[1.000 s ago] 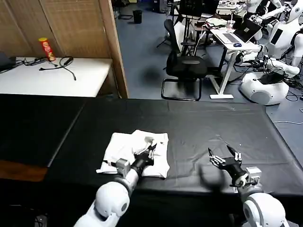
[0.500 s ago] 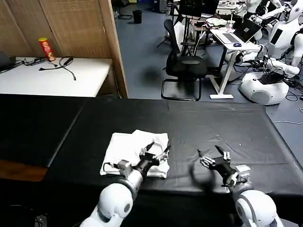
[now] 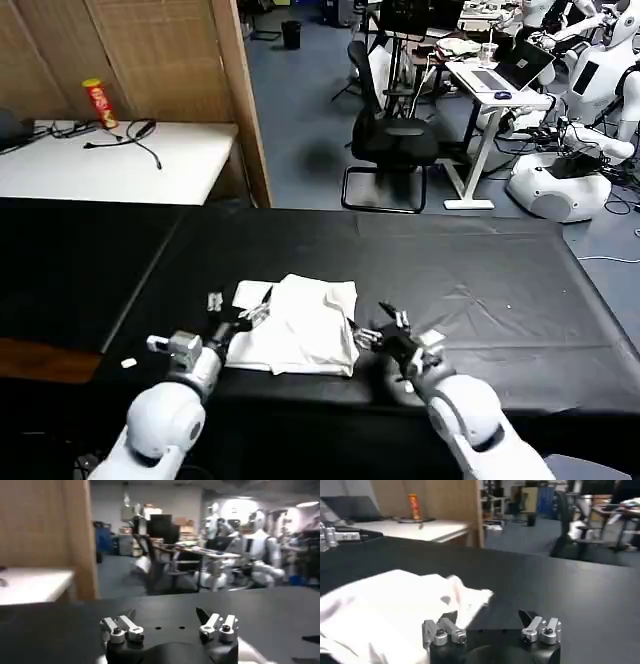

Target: Fold and organize the clothes.

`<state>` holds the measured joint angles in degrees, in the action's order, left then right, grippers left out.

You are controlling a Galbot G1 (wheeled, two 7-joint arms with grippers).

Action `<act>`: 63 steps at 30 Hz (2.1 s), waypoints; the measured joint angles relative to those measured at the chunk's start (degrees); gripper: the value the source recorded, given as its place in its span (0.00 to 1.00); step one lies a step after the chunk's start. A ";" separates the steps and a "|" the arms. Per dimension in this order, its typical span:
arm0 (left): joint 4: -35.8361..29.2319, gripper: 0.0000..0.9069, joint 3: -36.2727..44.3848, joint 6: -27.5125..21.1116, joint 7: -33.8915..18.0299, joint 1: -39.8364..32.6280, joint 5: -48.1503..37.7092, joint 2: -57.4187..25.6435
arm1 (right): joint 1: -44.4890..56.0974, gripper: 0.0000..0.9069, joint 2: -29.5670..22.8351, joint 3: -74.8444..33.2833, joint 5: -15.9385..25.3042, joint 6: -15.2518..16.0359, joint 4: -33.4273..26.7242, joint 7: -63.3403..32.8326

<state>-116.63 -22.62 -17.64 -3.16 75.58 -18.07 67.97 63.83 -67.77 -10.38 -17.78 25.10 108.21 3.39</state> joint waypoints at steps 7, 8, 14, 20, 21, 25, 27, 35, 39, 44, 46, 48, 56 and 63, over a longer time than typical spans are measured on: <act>0.52 0.97 -2.28 1.27 0.20 2.62 0.72 0.37 | -6.48 0.97 -3.52 3.66 3.74 -0.34 -7.13 -1.50; 0.59 0.97 -2.47 1.36 0.25 2.90 0.67 0.44 | -6.79 0.97 -3.86 3.65 3.77 -0.25 -7.61 -2.32; 2.06 0.97 -2.78 1.72 0.48 3.19 0.47 1.26 | -6.74 0.97 -5.36 1.86 3.75 0.05 -8.06 -7.10; 3.94 0.97 -3.05 1.90 1.58 2.86 -2.11 2.03 | -2.98 0.97 -4.76 -2.39 0.02 0.03 -3.98 -4.99; 4.15 0.97 -3.12 1.90 1.80 2.80 -2.43 2.12 | -2.02 0.97 -4.39 -3.24 -0.81 -0.01 -2.94 -4.56; 5.35 0.97 -3.34 1.87 2.34 2.13 -5.72 2.58 | 1.20 0.97 -2.91 -6.09 -2.46 -0.62 0.60 -3.53; 6.36 0.97 -3.88 2.01 2.49 1.66 -7.26 2.81 | 2.46 0.97 -2.40 -7.09 -2.82 -0.89 2.11 -3.21; 10.57 0.97 -6.13 2.03 3.41 0.44 -16.00 2.68 | 6.80 0.97 -1.36 -10.16 -3.36 -1.17 8.06 -2.74; 11.90 0.97 -6.69 1.42 3.55 0.40 -20.63 2.70 | 7.86 0.97 -1.05 -11.20 -3.42 -1.22 9.52 -2.72; 12.04 0.03 -6.77 0.62 4.19 0.79 -23.13 3.21 | 8.31 0.97 -1.03 -11.87 -3.40 -1.24 10.02 -2.73; 11.99 0.00 -6.81 0.38 4.18 0.82 -24.06 3.42 | 8.34 0.97 -1.03 -12.11 -3.36 -1.29 10.03 -2.74; 11.77 0.00 -6.90 -0.23 4.11 0.83 -25.17 3.49 | 8.38 0.97 -1.04 -12.20 -3.32 -1.32 10.03 -2.75; 11.31 0.00 -7.50 -1.98 3.61 0.00 -26.60 2.88 | 9.07 0.97 -1.26 -13.15 -3.04 -1.54 10.35 -2.77; 9.04 0.00 -9.89 -2.49 4.48 0.41 -18.47 -0.84 | 9.45 0.97 -1.07 -15.04 -1.81 -1.47 9.57 -2.98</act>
<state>-107.59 -32.51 -20.13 1.32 75.99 -36.54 67.13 73.28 -68.84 -25.42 -19.59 23.62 117.78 0.41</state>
